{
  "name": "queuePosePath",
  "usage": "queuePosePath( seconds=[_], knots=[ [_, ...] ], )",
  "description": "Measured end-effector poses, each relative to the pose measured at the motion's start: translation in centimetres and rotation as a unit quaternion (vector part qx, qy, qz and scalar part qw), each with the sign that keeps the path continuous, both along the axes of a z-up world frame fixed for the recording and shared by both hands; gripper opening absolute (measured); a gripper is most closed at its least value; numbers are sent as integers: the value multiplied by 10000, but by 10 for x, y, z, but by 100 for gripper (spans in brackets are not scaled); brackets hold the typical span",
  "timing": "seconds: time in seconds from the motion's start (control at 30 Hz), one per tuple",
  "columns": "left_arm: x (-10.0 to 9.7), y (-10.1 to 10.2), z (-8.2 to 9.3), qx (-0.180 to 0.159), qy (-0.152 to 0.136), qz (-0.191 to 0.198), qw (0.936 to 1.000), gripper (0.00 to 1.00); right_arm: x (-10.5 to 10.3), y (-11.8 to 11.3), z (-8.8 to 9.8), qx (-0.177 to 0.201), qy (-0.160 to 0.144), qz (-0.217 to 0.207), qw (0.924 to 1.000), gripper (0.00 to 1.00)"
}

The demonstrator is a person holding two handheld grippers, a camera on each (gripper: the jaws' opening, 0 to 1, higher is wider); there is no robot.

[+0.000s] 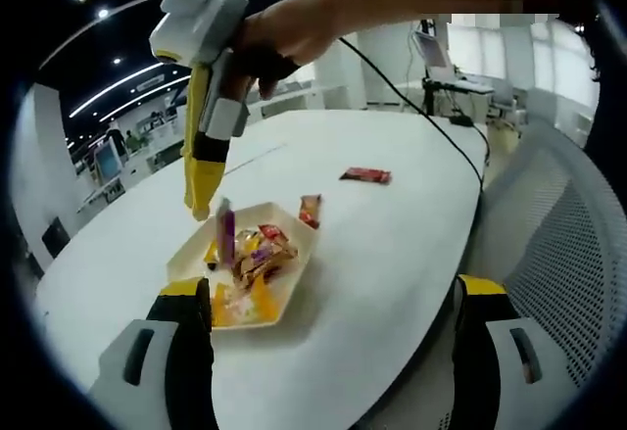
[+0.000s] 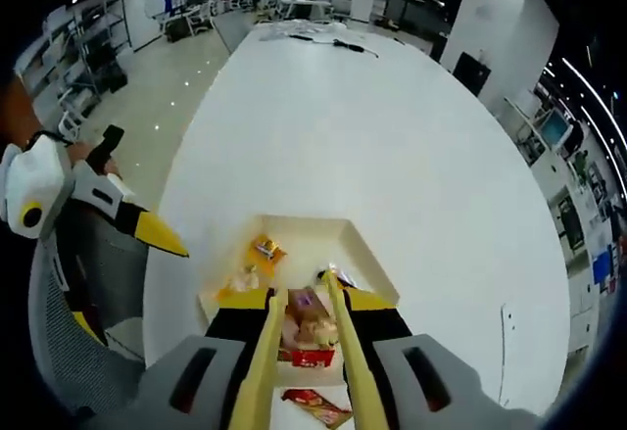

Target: Place the target food into the container with the food tongs after gripping and lifting it, then release it inside without dropping or visibly crushing the food.

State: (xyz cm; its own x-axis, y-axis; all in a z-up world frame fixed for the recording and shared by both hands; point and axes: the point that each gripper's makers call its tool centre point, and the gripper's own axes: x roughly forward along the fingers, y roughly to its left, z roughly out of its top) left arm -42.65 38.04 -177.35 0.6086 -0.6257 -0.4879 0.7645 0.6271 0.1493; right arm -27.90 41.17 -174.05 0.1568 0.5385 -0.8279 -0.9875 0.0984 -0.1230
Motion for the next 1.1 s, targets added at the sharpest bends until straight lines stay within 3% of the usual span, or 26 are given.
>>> queuePosePath(
  seconds=[0.33,0.4,0.6,0.83,1.1],
  knots=[
    [1,1,1,-8,-28,23,10000,99,2,-9,17,269,-129,-62,9995,26],
    [0,0,0,38,-30,2,10000,99,-2,-14,18,364,96,-174,9991,26],
    [1,1,1,65,-101,19,9999,99,-1,-38,22,358,-26,-209,9991,26],
    [2,2,2,57,-117,53,9999,99,-5,-62,29,619,-49,-352,9975,26],
    [1,1,3,49,-132,29,9999,99,-9,-104,33,510,-218,-512,9971,27]
  ],
)
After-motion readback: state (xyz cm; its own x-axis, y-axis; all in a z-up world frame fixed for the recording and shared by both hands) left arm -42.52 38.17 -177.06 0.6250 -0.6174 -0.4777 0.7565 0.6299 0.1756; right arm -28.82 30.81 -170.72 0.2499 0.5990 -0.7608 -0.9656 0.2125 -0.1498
